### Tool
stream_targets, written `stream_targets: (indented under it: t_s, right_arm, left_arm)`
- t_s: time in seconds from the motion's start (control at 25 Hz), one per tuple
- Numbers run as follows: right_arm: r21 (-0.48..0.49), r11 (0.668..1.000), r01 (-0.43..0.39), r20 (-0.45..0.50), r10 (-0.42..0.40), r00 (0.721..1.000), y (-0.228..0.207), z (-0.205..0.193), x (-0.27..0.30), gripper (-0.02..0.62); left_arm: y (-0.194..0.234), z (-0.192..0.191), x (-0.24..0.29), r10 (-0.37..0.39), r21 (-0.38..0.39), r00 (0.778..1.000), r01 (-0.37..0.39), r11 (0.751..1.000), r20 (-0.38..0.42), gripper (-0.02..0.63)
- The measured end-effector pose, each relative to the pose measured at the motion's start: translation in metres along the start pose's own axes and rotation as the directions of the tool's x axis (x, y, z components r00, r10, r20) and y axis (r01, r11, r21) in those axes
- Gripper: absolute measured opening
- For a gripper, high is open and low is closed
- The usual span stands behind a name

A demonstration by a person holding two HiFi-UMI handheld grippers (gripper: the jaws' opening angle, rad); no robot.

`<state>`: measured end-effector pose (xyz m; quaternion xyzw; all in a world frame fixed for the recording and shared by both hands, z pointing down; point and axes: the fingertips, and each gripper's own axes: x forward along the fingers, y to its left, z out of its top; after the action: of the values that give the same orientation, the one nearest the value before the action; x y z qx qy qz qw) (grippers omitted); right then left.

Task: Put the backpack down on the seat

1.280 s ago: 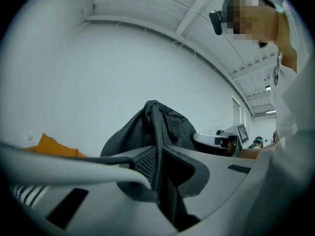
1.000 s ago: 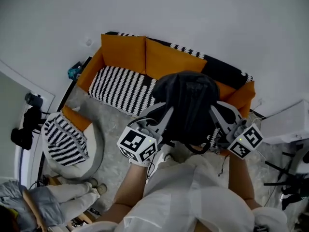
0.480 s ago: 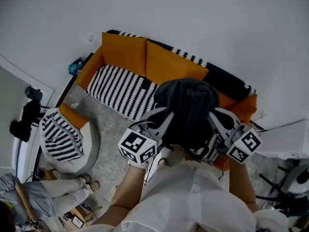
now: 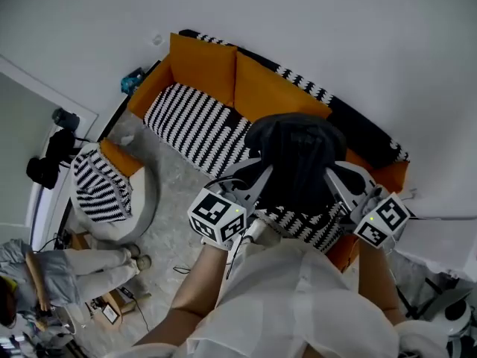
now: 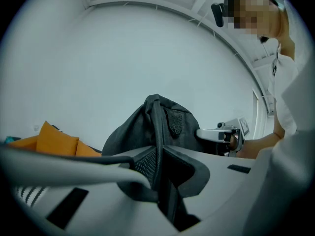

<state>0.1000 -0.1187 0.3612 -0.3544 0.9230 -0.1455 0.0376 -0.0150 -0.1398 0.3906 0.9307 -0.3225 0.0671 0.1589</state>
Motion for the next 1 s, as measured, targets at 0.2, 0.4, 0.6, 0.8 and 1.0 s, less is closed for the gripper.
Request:
stream_targets:
  t_s: [0.2,0.4,0.6,0.8,1.0]
  right_arm:
    - [0.009,1.0,-0.025,-0.008,0.025,1.0,-0.026,-0.006,-0.01,0.023]
    - [0.004,1.0,-0.02,-0.037,0.02,0.999,-0.044,-0.023,-0.013,0.023]
    - [0.037,0.999,0.029,-0.074,-0.026,0.997,-0.059,-0.047,-0.021,0.023]
    - [0.055,0.994,0.092,-0.113,-0.086,0.99,-0.076,-0.064,-0.028,0.023]
    - [0.085,0.987,0.134,-0.153,-0.12,0.981,-0.089,-0.088,-0.032,0.023]
  left_arm:
    - [-0.006,-0.007,0.024,0.026,0.007,1.0,-0.025,1.0,-0.015,0.052]
    - [-0.002,-0.024,0.041,0.032,-0.001,0.999,-0.032,0.999,-0.033,0.052]
    - [-0.001,-0.051,0.058,0.004,-0.045,0.996,-0.008,0.999,-0.087,0.052]
    - [-0.001,-0.069,0.076,-0.037,-0.064,0.99,0.029,0.998,-0.133,0.052]
    - [0.003,-0.093,0.089,-0.061,-0.072,0.981,0.048,0.996,-0.184,0.052]
